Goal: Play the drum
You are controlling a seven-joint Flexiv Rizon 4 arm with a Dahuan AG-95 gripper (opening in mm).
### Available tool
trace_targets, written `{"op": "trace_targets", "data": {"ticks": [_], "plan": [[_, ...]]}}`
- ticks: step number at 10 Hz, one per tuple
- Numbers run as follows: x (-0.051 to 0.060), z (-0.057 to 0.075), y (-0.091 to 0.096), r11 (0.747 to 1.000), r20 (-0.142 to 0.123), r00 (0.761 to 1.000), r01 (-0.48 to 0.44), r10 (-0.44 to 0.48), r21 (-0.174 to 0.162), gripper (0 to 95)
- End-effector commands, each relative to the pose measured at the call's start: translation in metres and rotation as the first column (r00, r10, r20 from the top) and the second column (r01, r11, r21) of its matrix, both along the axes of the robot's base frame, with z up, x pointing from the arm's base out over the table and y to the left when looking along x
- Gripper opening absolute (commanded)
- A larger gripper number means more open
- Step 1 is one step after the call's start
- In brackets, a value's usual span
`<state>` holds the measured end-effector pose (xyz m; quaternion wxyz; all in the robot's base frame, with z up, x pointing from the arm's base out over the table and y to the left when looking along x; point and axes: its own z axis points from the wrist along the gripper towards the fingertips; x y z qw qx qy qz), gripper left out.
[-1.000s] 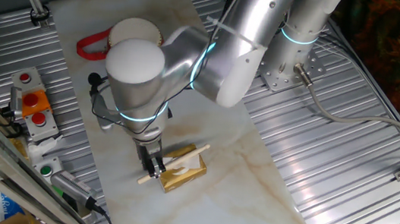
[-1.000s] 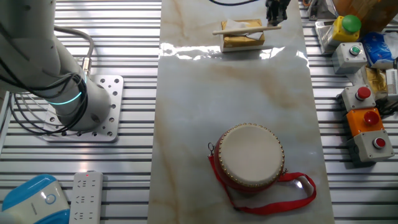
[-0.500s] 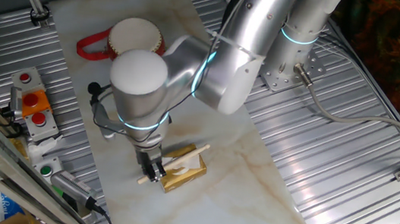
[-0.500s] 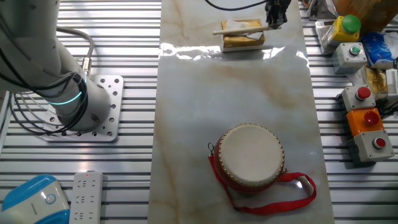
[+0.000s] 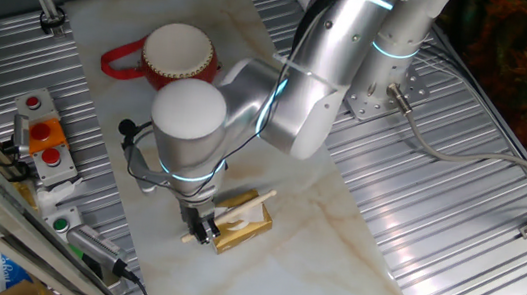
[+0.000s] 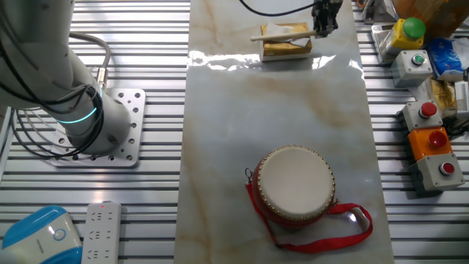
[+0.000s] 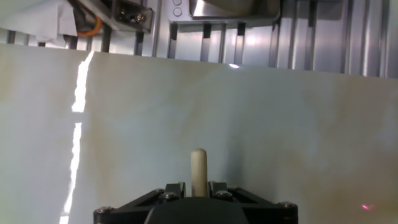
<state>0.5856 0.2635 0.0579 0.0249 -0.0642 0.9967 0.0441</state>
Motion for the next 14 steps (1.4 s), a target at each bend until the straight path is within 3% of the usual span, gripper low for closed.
{"op": "trace_targets", "data": {"ticks": [1, 3, 6, 7, 10, 12, 14], "plan": [[0.000, 0.000, 0.000, 1.000, -0.004, 1.000, -0.010, 0.010, 0.000, 0.0], [0.000, 0.010, -0.001, 0.998, -0.028, 0.998, -0.057, 0.057, 0.002, 0.0], [-0.001, 0.030, -0.002, 0.987, -0.041, 0.986, -0.163, 0.163, 0.003, 0.0], [-0.001, 0.039, -0.003, 0.971, -0.063, 0.969, -0.239, 0.239, 0.010, 0.0], [-0.006, 0.046, -0.011, 0.930, -0.066, 0.928, -0.366, 0.366, 0.013, 0.0], [-0.011, 0.051, -0.029, 0.890, -0.067, 0.887, -0.456, 0.456, 0.018, 0.0], [-0.012, 0.055, -0.051, 0.870, -0.068, 0.868, -0.492, 0.492, 0.017, 0.0]]}}
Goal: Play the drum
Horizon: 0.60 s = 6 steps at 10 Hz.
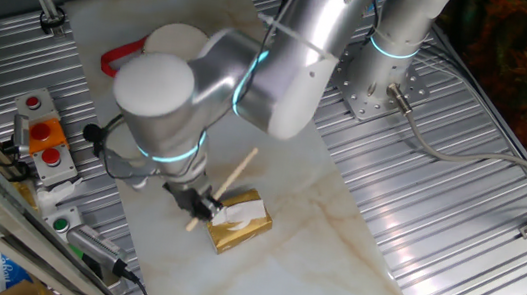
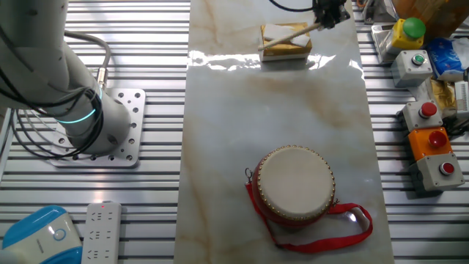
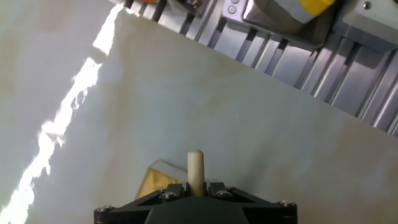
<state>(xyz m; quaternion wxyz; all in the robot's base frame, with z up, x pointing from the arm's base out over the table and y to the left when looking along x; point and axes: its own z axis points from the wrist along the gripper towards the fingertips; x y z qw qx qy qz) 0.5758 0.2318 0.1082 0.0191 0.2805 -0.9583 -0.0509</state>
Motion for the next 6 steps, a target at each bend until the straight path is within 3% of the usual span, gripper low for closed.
{"op": "trace_targets", "data": {"ticks": [1, 2, 4, 6], "plan": [[-0.004, 0.010, -0.033, 0.996, -0.002, 0.996, -0.093, 0.093, -0.007, 0.0], [-0.009, 0.018, -0.059, 0.987, -0.001, 0.988, -0.157, 0.157, -0.021, 0.0], [-0.016, 0.031, -0.094, 0.976, -0.004, 0.976, -0.217, 0.217, -0.017, 0.0], [-0.022, 0.040, -0.118, 0.968, -0.010, 0.969, -0.248, 0.248, -0.020, 0.0]]}}
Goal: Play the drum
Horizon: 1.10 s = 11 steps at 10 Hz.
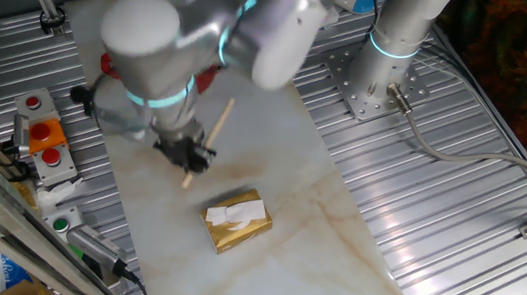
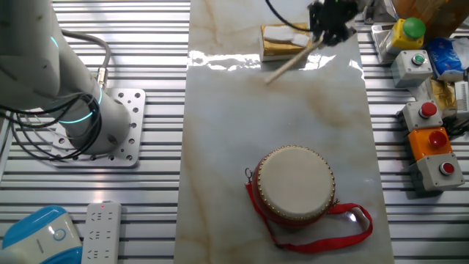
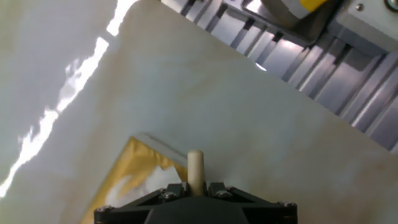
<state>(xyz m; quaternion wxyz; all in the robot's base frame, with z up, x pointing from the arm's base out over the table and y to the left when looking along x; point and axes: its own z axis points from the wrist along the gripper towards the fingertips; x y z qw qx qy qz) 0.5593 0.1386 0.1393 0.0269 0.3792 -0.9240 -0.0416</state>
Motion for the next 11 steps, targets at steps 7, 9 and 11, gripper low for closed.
{"op": "trace_targets", "data": {"ticks": [7, 9, 11], "plan": [[-0.011, 0.013, -0.037, 0.987, 0.000, 0.987, -0.162, 0.162, -0.006, 0.0], [-0.011, 0.013, -0.039, 0.959, 0.004, 0.959, -0.282, 0.282, -0.008, 0.0], [-0.013, 0.015, -0.048, 0.942, 0.005, 0.942, -0.335, 0.335, -0.006, 0.0]]}}
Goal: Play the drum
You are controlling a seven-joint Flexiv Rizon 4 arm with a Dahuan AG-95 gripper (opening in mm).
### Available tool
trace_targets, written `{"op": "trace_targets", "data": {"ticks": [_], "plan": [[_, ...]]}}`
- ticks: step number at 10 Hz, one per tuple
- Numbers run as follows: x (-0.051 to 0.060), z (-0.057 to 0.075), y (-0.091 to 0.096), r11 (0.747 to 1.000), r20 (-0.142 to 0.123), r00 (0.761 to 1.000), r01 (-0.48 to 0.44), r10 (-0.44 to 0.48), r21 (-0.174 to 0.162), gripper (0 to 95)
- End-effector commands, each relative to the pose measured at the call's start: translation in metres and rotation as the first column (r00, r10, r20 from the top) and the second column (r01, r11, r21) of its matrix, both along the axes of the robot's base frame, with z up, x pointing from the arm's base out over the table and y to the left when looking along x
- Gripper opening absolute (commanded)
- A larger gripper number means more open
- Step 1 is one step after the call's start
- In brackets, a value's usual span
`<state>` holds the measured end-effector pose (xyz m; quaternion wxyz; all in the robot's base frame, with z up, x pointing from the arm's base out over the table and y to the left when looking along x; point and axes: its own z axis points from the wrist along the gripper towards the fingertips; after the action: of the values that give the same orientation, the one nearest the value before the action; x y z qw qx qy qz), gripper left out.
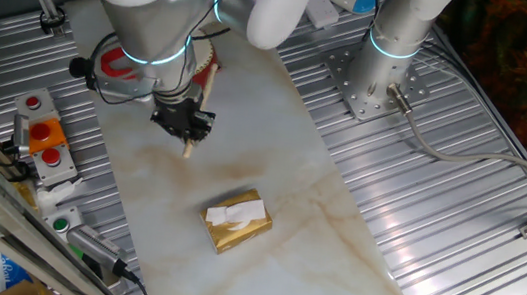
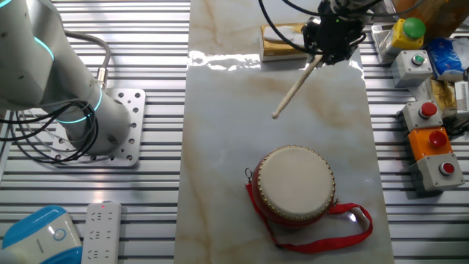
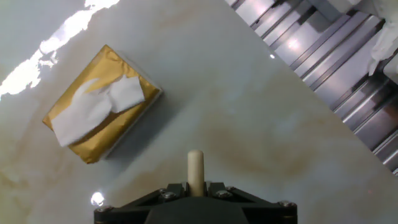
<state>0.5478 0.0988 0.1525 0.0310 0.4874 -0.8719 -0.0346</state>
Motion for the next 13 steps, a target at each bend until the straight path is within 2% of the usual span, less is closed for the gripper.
{"op": "trace_targets", "data": {"ticks": [1, 3, 5, 7, 11, 13], "plan": [[-0.003, 0.004, -0.014, 0.995, 0.001, 0.995, -0.104, 0.104, 0.000, 0.0], [-0.007, 0.005, -0.032, 0.992, -0.001, 0.992, -0.123, 0.123, -0.006, 0.0], [-0.009, 0.004, -0.042, 0.991, -0.004, 0.991, -0.133, 0.133, -0.011, 0.0], [-0.013, 0.003, -0.060, 0.989, -0.035, 0.988, -0.148, 0.147, -0.015, 0.0], [-0.018, -0.004, -0.080, 0.980, -0.038, 0.980, -0.196, 0.195, -0.029, 0.0], [-0.020, -0.003, -0.085, 0.977, -0.043, 0.977, -0.209, 0.207, -0.049, 0.0]]}}
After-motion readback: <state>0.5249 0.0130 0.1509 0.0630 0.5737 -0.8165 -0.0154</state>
